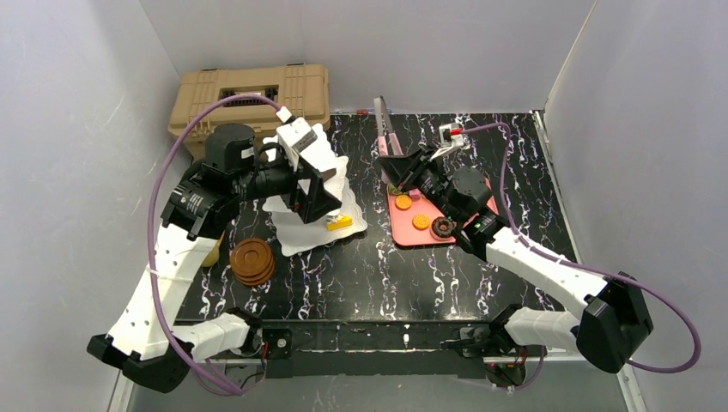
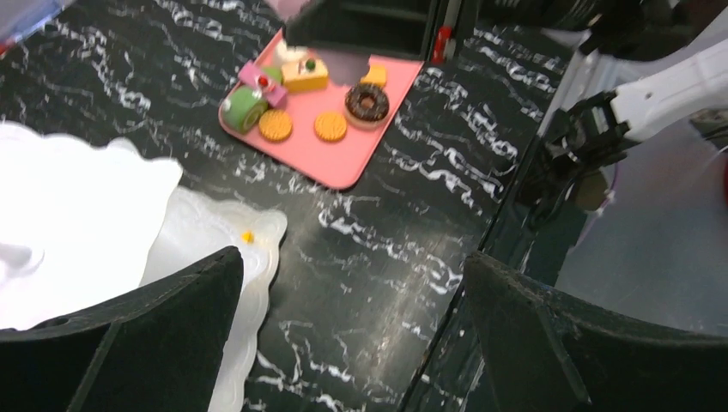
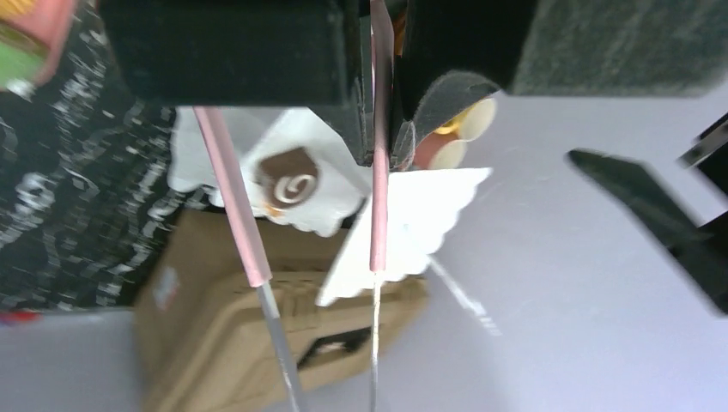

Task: Serve the afternoon tea
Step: Pick up the clamp from the center of the board.

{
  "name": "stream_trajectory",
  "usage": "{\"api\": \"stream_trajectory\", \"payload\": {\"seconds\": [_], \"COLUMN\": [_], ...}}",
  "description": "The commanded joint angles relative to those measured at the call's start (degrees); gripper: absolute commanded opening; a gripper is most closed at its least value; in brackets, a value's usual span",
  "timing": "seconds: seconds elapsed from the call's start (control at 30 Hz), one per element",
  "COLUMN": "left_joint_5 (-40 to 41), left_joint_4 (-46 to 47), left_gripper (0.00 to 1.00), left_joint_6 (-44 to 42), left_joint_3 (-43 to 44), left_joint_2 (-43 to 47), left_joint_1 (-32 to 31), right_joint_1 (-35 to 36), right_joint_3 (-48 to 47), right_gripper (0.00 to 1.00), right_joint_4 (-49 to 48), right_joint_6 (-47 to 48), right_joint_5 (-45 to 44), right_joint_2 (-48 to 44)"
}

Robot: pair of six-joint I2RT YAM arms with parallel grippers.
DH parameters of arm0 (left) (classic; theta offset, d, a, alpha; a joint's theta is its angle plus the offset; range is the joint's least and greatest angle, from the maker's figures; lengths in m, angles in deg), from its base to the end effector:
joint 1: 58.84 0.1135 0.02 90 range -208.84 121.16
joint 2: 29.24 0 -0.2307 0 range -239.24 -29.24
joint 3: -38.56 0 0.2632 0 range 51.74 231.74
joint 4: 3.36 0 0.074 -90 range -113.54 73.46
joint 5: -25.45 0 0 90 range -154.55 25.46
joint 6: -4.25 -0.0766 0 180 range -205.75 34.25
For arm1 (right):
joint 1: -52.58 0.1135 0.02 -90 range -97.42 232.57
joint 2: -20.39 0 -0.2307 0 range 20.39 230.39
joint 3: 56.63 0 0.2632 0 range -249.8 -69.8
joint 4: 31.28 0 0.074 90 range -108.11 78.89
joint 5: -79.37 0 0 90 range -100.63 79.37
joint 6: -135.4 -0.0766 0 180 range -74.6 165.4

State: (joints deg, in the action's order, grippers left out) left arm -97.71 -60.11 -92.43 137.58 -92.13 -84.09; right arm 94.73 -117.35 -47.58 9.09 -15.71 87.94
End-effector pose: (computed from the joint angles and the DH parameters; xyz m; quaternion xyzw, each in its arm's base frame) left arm 0.2143 -0.1474 0.4254 0.3729 0.7130 -0.3196 0.5005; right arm 0.2577 0.2241 0.3201 0.0009 0.6466 0.4599 0.6086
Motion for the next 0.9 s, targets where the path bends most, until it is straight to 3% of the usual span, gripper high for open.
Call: {"api": "stream_trajectory", "payload": {"seconds": [0.0,0.1,0.27,0.43,0.6,0.77,0.87], "left_joint_5": [-3.44,-6.53,-7.37,-9.62,-11.12,-11.52,-12.83], "left_joint_4": [10.53,15.29,22.11,25.76,27.76,29.28,30.36], "left_gripper": [0.99,0.98,0.8,0.66,0.58,0.39,0.38], "left_joint_6": [7.9,14.54,27.49,31.79,32.61,33.26,34.42], "left_joint_3": [2.66,2.07,0.52,0.52,-0.82,-1.72,-1.46], "left_joint_2": [-0.42,-0.73,-2.78,-4.56,-3.99,-3.01,-2.87], "left_joint_1": [-1.12,-1.16,-1.11,-1.11,-0.96,-0.72,-0.44], "right_joint_1": [1.93,2.59,5.07,6.52,6.63,7.29,8.62], "right_joint_3": [1.46,4.28,2.74,0.36,1.31,1.1,0.29], "right_gripper": [0.18,0.17,0.18,0.18,0.19,0.2,0.2], "right_joint_4": [-15.84,-21.41,-25.53,-28.21,-35.26,-40.92,-41.62], "right_joint_6": [-1.83,-3.13,-3.63,-6.01,-11.28,-15.91,-16.43], "right_joint_5": [9.88,10.18,12.15,14.76,14.02,14.24,14.46], "right_joint_2": [-1.76,-3.77,-2.46,0.03,1.29,4.25,6.12]}}
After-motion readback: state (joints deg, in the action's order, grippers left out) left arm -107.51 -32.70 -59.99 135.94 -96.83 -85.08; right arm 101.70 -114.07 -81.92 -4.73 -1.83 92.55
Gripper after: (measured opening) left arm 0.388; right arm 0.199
